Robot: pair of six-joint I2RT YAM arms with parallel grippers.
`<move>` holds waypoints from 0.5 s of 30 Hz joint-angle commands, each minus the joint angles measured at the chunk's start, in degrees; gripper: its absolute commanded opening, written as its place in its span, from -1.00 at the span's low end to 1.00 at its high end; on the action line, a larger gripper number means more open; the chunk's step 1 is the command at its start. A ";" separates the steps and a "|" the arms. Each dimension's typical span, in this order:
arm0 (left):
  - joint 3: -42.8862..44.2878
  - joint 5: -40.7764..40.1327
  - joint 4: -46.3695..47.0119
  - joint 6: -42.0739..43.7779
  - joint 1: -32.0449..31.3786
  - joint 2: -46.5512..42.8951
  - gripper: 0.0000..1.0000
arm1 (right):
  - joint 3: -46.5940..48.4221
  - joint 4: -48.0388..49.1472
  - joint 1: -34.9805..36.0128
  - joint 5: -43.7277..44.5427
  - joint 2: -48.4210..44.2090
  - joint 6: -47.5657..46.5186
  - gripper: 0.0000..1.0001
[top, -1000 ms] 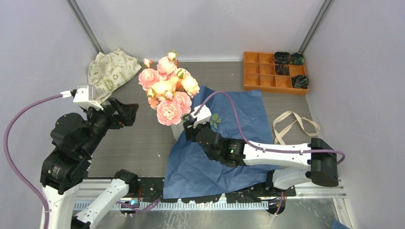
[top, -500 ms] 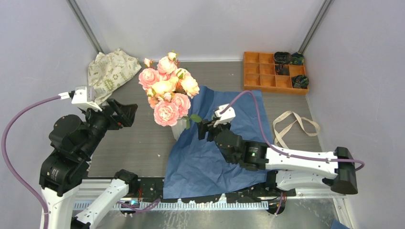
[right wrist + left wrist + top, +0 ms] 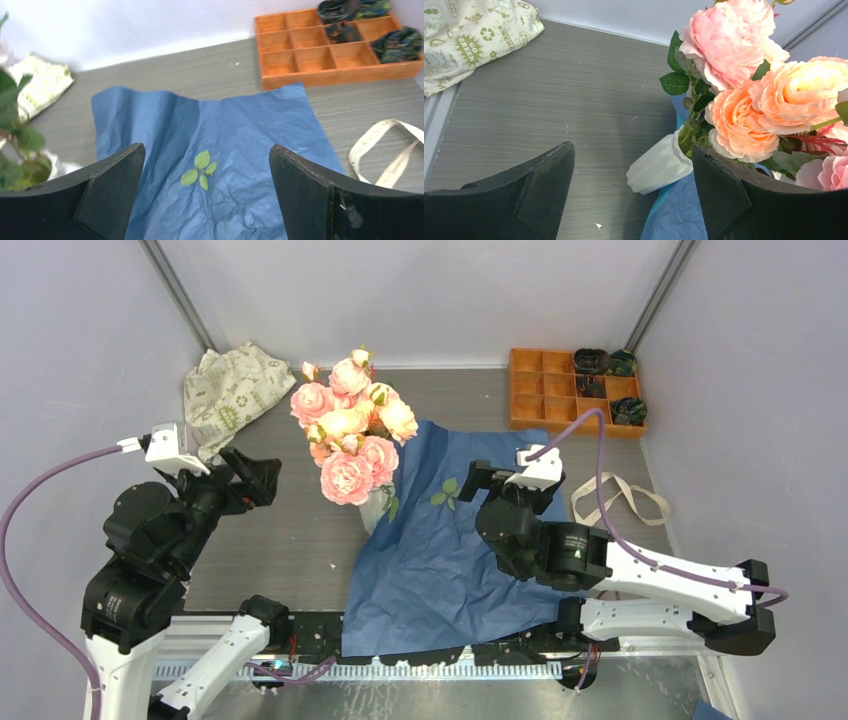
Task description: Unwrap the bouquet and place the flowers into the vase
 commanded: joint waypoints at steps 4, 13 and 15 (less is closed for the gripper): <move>1.92 -1.56 0.38 -1.37 0.16 0.47 0.74 | 16.15 -32.81 -1.97 12.29 6.95 24.05 0.99; 2.08 -1.54 0.56 -1.81 0.21 1.29 0.74 | 17.99 -36.24 -1.99 14.48 6.47 29.11 0.99; 2.15 -1.56 0.40 -1.93 0.21 1.54 0.74 | 16.79 -34.58 -1.98 14.66 5.18 27.94 0.99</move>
